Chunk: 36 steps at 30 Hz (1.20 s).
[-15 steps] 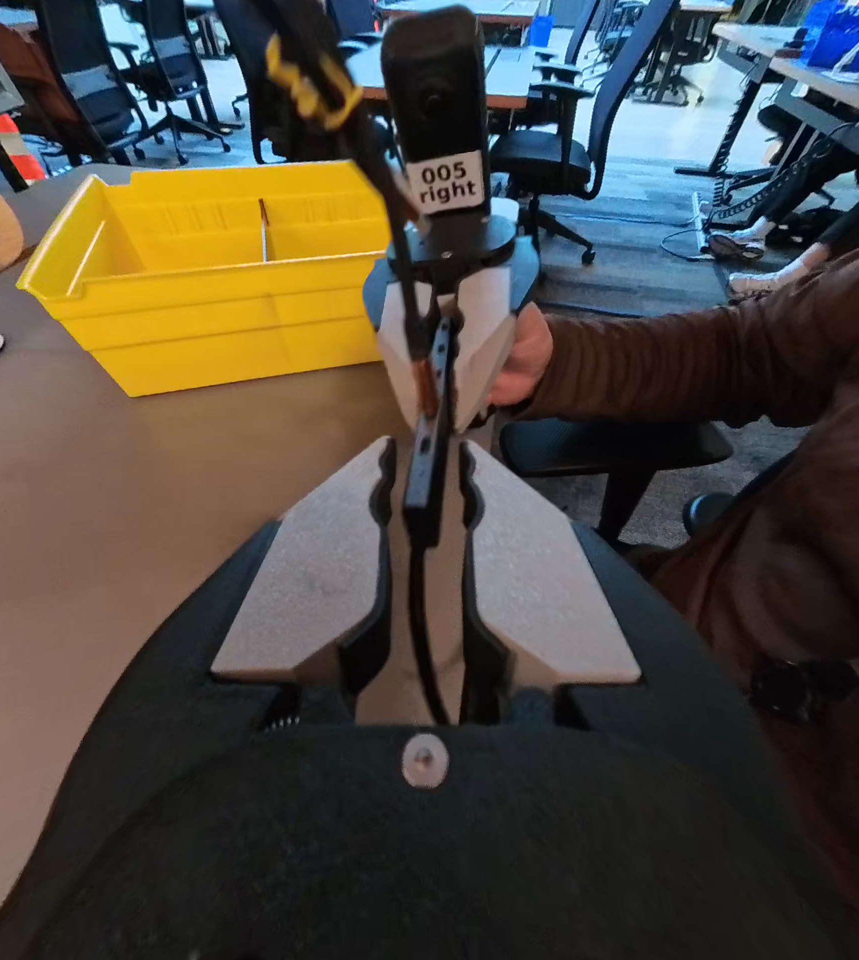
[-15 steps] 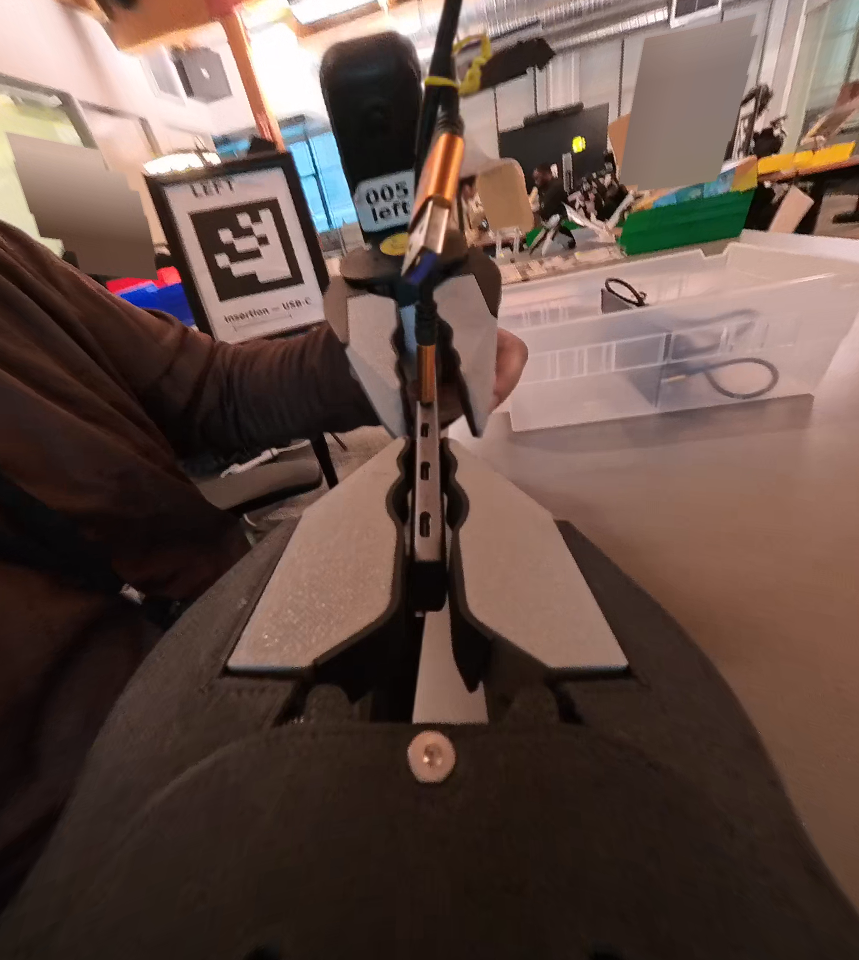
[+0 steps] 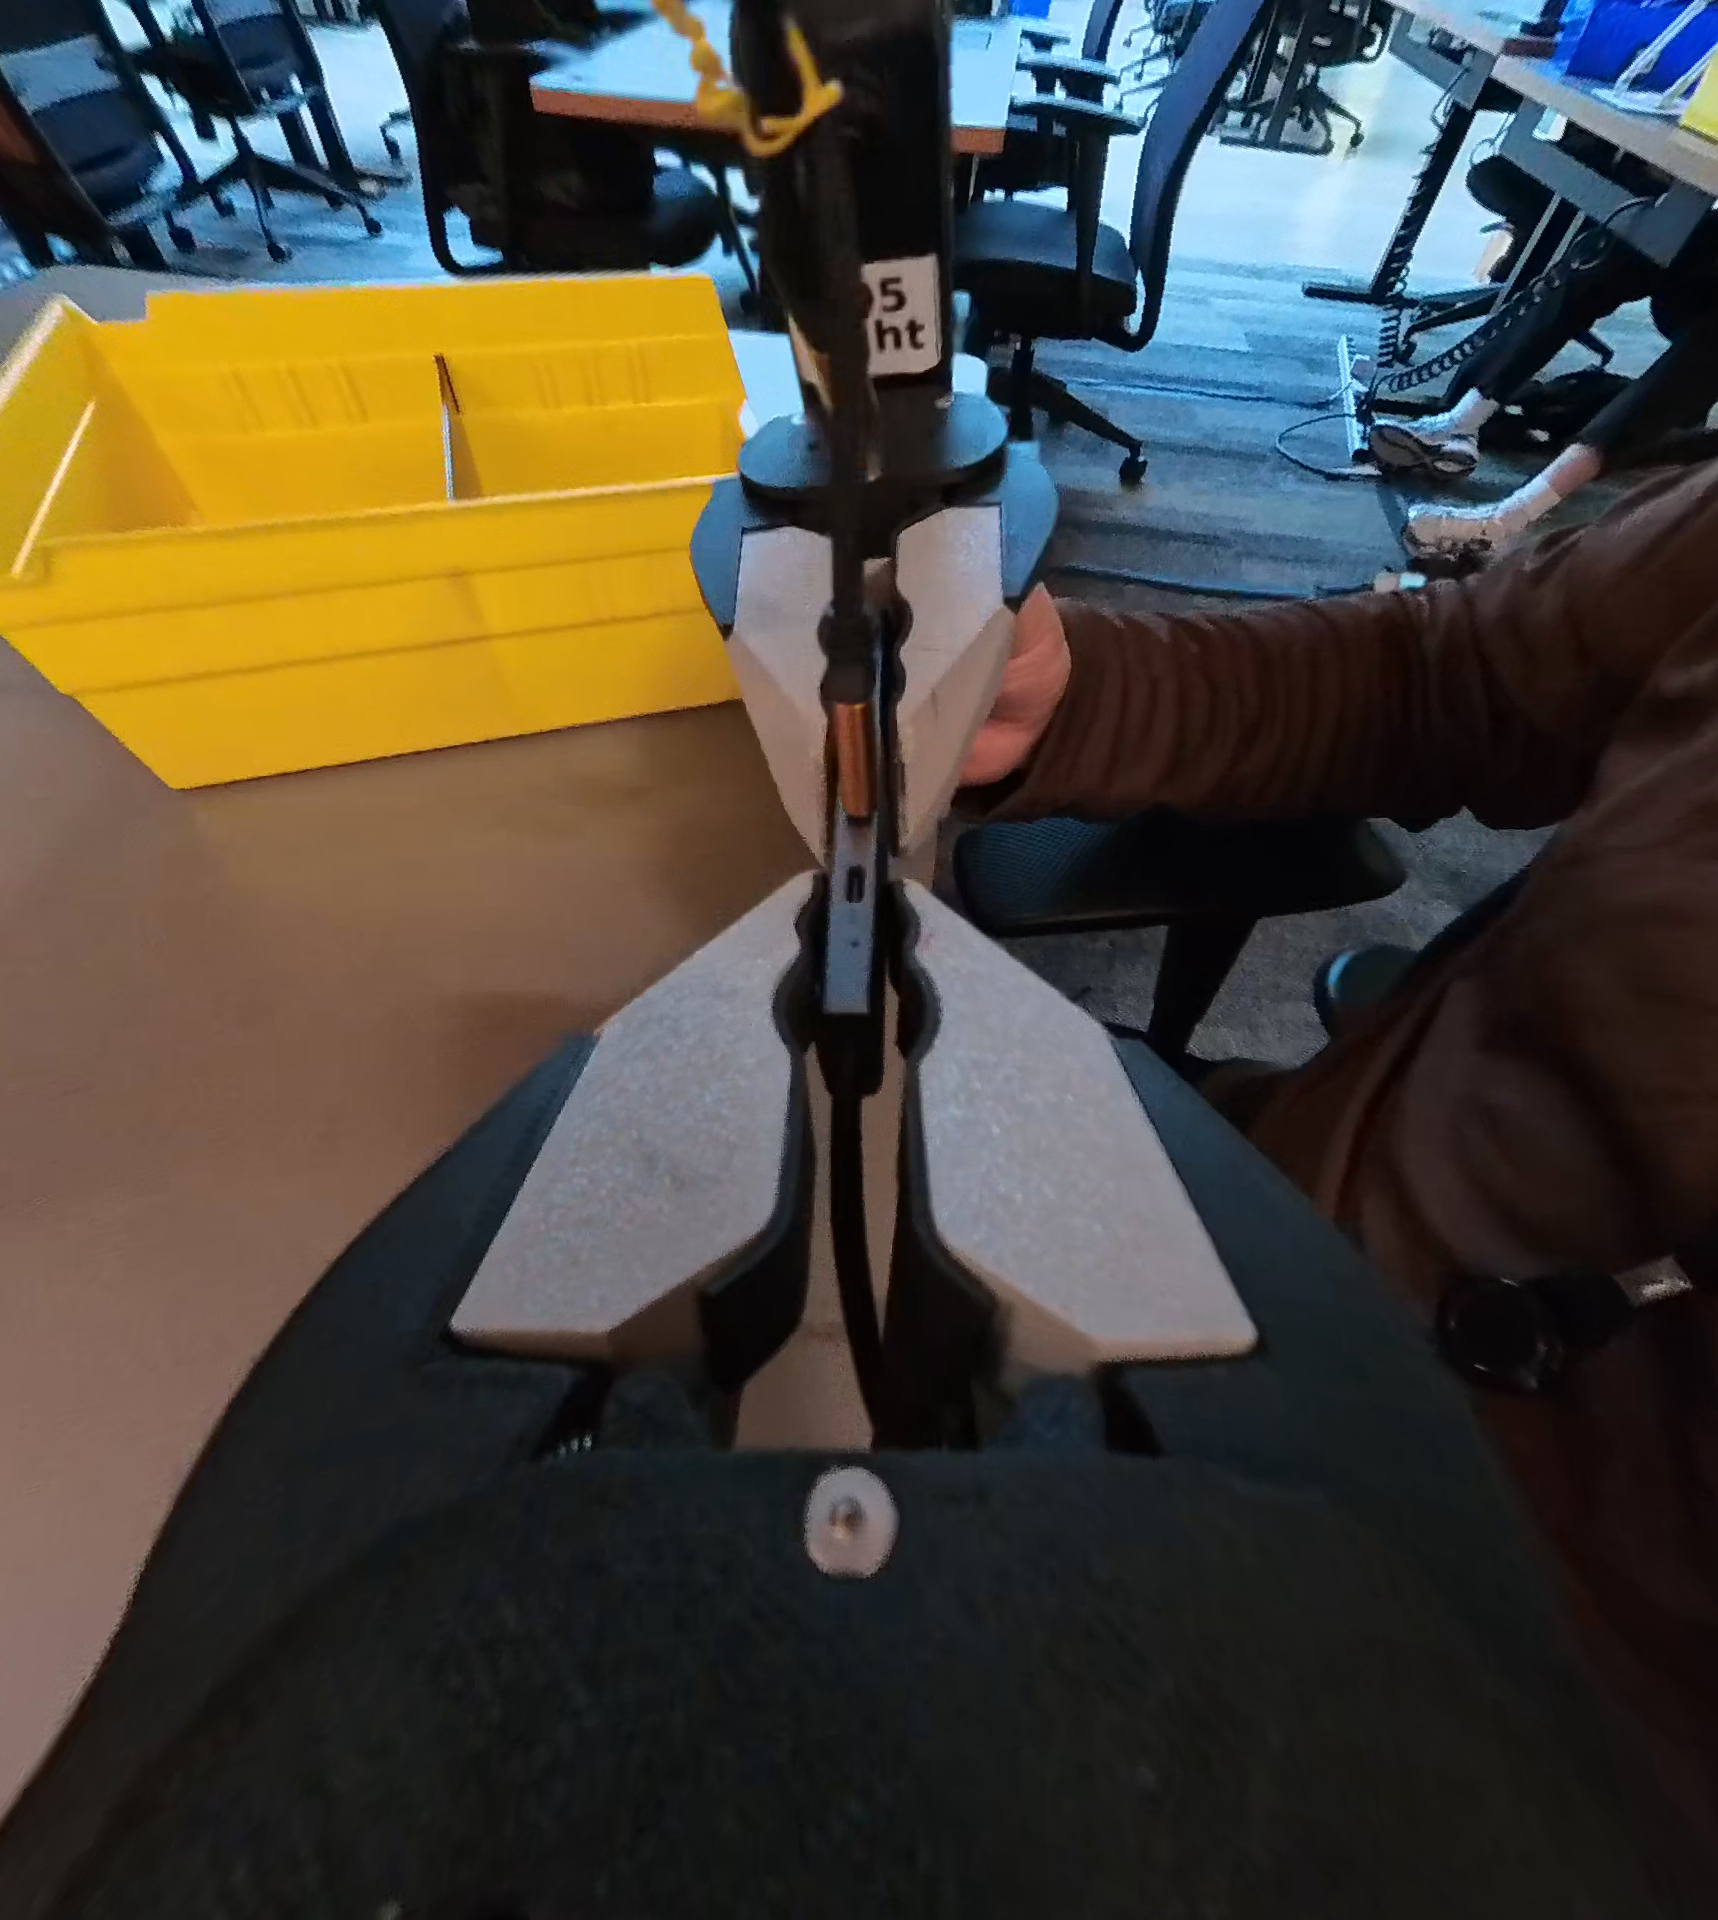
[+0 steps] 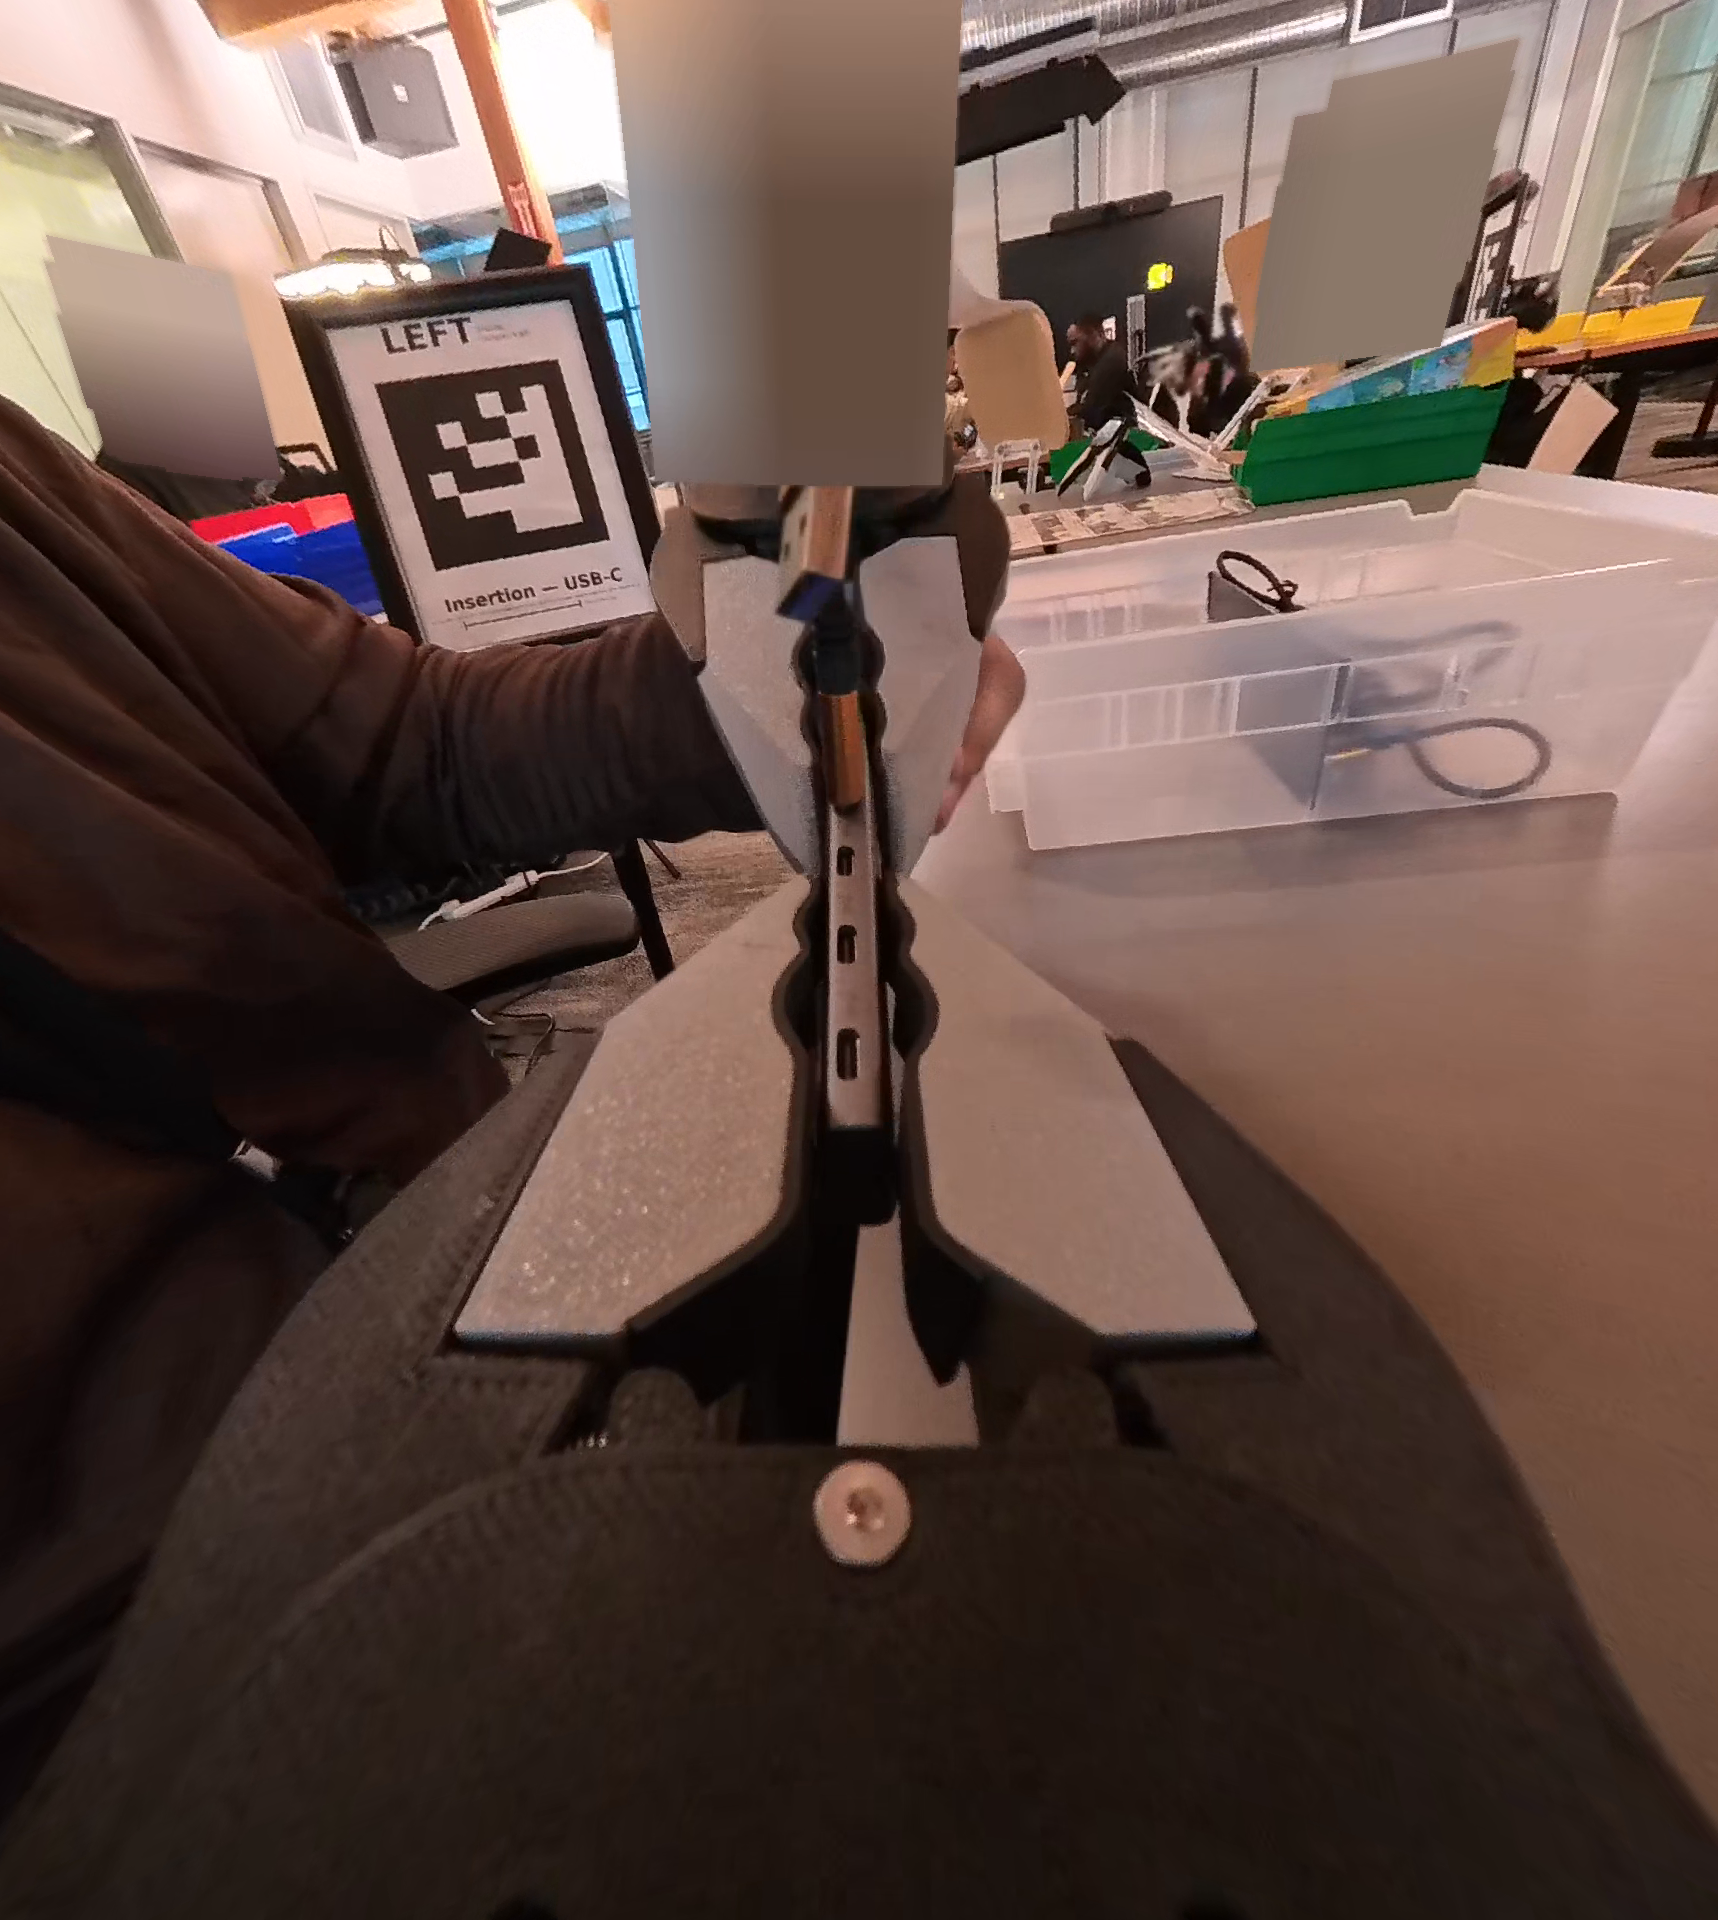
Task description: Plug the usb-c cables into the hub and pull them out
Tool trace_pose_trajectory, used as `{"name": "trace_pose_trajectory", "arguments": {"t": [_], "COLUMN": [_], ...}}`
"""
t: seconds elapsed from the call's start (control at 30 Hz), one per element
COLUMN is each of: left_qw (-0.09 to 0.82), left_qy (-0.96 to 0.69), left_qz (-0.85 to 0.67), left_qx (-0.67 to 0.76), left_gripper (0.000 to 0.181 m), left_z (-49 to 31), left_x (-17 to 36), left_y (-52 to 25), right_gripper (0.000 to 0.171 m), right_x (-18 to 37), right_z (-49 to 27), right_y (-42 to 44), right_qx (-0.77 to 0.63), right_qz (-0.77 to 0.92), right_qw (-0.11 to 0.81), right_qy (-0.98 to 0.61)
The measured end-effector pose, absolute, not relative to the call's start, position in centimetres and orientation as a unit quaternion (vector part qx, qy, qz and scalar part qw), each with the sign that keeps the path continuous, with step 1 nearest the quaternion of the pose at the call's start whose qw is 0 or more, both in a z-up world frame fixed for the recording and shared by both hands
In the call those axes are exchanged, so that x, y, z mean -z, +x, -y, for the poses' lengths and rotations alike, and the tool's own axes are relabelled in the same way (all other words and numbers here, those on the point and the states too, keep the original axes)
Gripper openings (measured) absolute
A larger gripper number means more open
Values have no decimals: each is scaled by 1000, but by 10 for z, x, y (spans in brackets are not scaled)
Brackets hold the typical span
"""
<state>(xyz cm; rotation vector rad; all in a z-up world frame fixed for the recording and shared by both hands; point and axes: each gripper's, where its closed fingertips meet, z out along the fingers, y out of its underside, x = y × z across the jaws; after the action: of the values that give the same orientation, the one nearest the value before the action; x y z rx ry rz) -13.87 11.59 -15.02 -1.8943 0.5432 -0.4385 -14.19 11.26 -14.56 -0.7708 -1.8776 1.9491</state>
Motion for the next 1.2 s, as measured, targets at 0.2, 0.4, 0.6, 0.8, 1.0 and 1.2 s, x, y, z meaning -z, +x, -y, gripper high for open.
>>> {"name": "trace_pose_trajectory", "arguments": {"t": [0.2,0.4,0.6,0.8,1.0,1.2], "left_qw": [492,490,502,501,505,501], "left_qy": [-826,-828,-819,-819,-818,-819], "left_qz": [-223,-201,-192,-190,-185,-182], "left_qx": [163,184,201,206,205,213], "left_gripper": [8,8,8,8,8,8], "left_z": [-117,-122,-124,-122,-123,-122], "left_x": [159,164,158,162,164,165], "left_y": [-141,-141,-137,-136,-138,-138], "right_gripper": [21,15,8,3,9,4], "right_x": [150,132,141,127,138,141], "right_z": [-127,-128,-116,-122,-121,-118], "right_y": [-143,-145,-150,-146,-148,-149], "right_qx": [-621,-614,-603,-647,-626,-626], "right_qz": [698,691,707,676,692,696], "right_qw": [180,219,210,191,196,187], "right_qy": [-308,-313,-303,-297,-303,-300]}}
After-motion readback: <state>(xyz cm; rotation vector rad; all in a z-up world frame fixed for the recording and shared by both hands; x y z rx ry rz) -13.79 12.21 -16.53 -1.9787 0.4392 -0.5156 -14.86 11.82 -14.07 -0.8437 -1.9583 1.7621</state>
